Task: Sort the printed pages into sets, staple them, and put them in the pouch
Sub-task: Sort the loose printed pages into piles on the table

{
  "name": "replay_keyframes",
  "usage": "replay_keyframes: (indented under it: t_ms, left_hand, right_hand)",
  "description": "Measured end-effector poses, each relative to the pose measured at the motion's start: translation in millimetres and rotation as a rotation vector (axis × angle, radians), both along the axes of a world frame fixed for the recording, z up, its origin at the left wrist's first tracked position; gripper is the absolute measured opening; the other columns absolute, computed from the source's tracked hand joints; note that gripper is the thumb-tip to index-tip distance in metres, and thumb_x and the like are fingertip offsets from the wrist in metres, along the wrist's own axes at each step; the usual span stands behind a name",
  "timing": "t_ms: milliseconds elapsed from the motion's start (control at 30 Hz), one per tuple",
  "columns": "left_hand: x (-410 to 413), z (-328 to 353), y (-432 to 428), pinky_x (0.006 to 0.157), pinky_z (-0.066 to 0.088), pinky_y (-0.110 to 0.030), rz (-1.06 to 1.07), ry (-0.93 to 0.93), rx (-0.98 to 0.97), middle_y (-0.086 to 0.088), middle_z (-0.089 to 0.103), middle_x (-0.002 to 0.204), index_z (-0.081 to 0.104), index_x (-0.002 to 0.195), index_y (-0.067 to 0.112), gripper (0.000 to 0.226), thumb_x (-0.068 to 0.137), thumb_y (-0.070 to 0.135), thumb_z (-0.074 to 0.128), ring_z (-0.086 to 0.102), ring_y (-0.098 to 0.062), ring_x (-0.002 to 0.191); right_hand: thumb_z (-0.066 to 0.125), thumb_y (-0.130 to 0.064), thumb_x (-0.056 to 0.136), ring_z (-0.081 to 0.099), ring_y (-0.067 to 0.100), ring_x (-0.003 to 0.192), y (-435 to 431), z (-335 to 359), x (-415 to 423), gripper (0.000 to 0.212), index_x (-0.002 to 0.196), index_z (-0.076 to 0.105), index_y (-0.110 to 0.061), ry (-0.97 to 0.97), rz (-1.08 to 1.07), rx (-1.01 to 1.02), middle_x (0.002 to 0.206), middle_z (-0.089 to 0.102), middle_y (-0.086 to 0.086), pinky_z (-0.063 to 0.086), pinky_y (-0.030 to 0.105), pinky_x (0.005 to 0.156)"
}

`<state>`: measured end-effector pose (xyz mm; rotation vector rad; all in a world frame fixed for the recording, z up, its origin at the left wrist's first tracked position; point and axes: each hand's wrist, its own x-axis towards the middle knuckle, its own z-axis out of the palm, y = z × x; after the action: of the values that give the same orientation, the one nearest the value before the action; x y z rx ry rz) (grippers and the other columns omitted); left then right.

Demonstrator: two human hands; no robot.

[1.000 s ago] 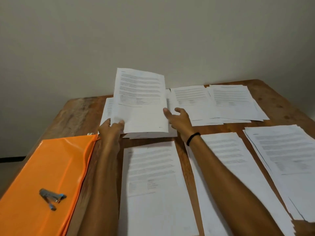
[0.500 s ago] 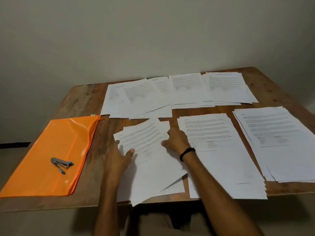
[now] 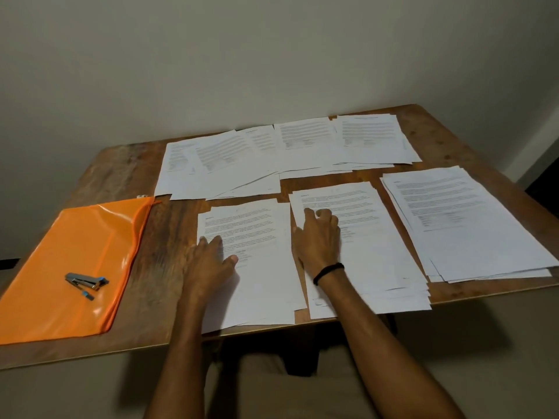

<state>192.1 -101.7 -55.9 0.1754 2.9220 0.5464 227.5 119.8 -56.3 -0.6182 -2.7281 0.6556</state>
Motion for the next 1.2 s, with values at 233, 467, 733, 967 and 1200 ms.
replay_keyframes:
  t_ms: [233,467,733,967,1200]
  left_hand:
    - [7.5,-16.1,25.6,0.120,0.015,-0.058,0.090,0.020,-0.045,-0.012,0.010,0.167,0.018,0.157,0.022,0.096,0.084,0.080,0.043,0.010,-0.039,0.152]
    - [15.0,-21.6,59.0,0.121,0.008,-0.055,0.106,0.047,-0.050,-0.011,0.003,0.168,0.013,0.160,0.022,0.097,0.087,0.079,0.041,0.003,-0.038,0.153]
    - [12.6,-22.2,92.0,0.121,0.007,-0.056,0.027,0.037,-0.050,-0.012,0.002,0.168,0.011,0.160,0.023,0.096,0.087,0.079,0.039,0.003,-0.038,0.153]
    - [-3.7,-24.3,86.4,0.120,0.008,-0.064,-0.083,0.040,-0.058,-0.013,0.005,0.167,0.024,0.155,0.033,0.095,0.076,0.086,0.031,0.005,-0.040,0.153]
    - [-9.5,-15.5,78.6,0.119,-0.003,-0.060,-0.065,-0.019,-0.021,-0.022,0.000,0.165,0.019,0.158,0.033,0.089,0.086,0.067,0.059,0.001,-0.044,0.152]
  right_hand:
    - [0.055,-0.052,0.094,0.027,0.031,0.144,22.8,-26.8,14.2,0.058,0.143,0.049,-0.020,-0.015,0.010,-0.035,0.154,0.036,0.012,0.020,0.047,0.120]
    - [0.060,-0.050,0.092,0.032,0.033,0.141,43.9,-30.0,12.2,0.059,0.139,0.055,-0.017,0.006,-0.034,-0.051,0.150,0.041,0.015,0.025,0.047,0.118]
    - [0.061,-0.049,0.091,0.032,0.034,0.141,77.3,-29.0,14.4,0.057,0.137,0.056,-0.016,0.008,-0.110,-0.048,0.150,0.042,0.016,0.026,0.049,0.118]
    - [0.057,-0.051,0.093,0.028,0.035,0.144,78.7,-30.1,14.9,0.057,0.140,0.054,-0.017,-0.021,-0.132,-0.009,0.152,0.039,0.016,0.026,0.050,0.119]
    - [0.060,-0.045,0.095,0.038,0.034,0.137,63.9,-20.3,16.6,0.052,0.138,0.055,-0.017,0.022,-0.179,0.062,0.146,0.047,0.016,0.033,0.048,0.112]
